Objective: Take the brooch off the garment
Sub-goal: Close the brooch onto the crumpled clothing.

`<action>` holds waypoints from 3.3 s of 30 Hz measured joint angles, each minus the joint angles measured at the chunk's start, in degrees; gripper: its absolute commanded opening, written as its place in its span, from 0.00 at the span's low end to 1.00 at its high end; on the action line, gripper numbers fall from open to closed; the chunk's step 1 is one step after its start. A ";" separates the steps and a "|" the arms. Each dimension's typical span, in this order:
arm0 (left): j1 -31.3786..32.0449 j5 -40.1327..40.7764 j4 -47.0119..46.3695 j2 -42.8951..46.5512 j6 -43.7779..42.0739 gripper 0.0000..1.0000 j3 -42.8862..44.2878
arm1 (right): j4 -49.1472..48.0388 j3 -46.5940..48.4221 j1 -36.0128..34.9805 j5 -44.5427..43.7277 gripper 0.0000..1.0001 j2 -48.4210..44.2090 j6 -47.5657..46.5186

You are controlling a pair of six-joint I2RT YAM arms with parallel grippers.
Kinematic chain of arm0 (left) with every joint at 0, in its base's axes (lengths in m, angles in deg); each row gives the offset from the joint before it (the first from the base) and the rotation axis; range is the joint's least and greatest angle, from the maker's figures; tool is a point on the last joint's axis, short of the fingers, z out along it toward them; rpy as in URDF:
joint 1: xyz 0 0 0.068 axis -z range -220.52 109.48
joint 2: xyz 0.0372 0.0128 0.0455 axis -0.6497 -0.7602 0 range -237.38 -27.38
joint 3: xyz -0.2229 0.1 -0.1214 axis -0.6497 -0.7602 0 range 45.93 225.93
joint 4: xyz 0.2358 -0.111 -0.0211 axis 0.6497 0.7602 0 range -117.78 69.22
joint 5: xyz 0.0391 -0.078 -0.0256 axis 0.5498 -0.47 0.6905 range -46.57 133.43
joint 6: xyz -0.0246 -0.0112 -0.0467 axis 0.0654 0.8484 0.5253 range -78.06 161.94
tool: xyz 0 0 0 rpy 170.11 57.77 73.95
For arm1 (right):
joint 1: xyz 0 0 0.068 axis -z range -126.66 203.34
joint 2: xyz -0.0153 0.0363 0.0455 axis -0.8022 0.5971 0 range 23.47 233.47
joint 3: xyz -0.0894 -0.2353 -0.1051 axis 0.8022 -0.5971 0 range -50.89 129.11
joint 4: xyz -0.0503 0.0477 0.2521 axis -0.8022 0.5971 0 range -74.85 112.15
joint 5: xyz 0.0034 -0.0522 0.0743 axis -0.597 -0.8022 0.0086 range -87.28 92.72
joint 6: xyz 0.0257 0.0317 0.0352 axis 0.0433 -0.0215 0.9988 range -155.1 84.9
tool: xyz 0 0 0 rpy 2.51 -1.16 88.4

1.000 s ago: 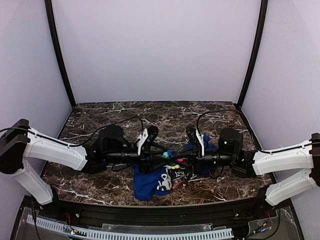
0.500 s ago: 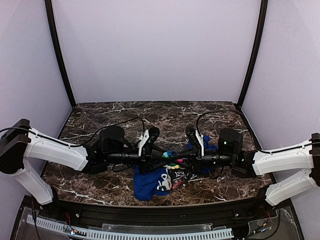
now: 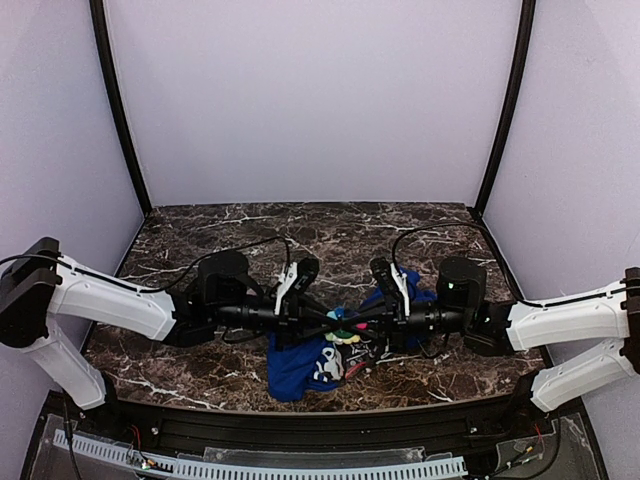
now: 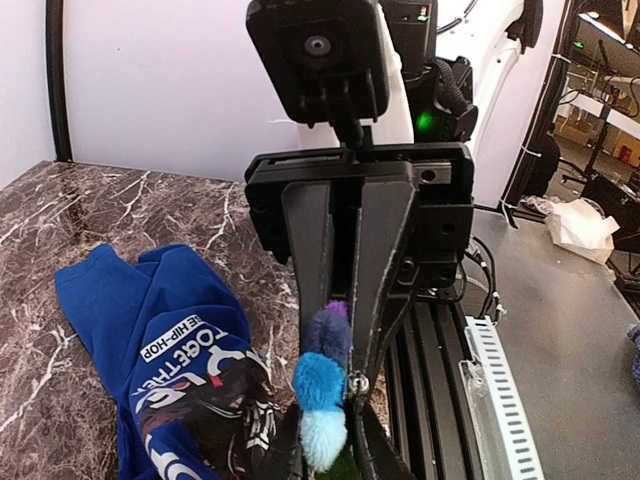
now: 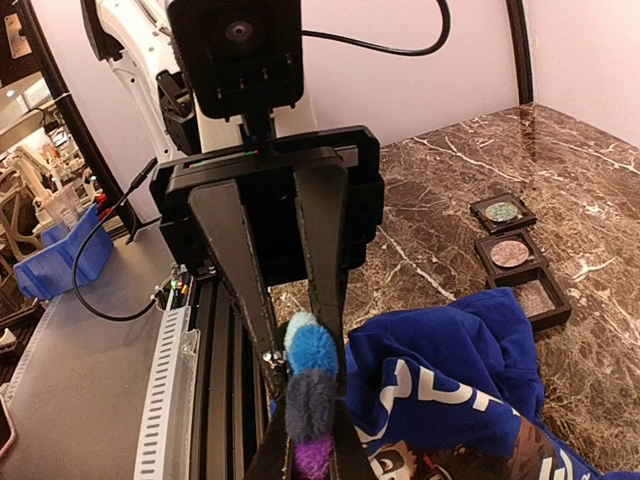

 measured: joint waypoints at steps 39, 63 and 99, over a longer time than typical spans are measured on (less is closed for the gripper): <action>-0.17 -4.94 4.83 -0.17 -1.36 0.11 1.16 | 2.08 0.33 -0.02 3.58 0.00 0.92 -1.40; -0.17 -4.17 6.43 -0.31 -1.33 0.17 1.51 | 2.01 0.46 -0.02 2.51 0.00 1.88 -1.16; -1.01 -4.96 11.10 -0.92 -2.38 0.18 2.51 | 3.50 1.86 -0.02 2.47 0.00 4.79 -0.94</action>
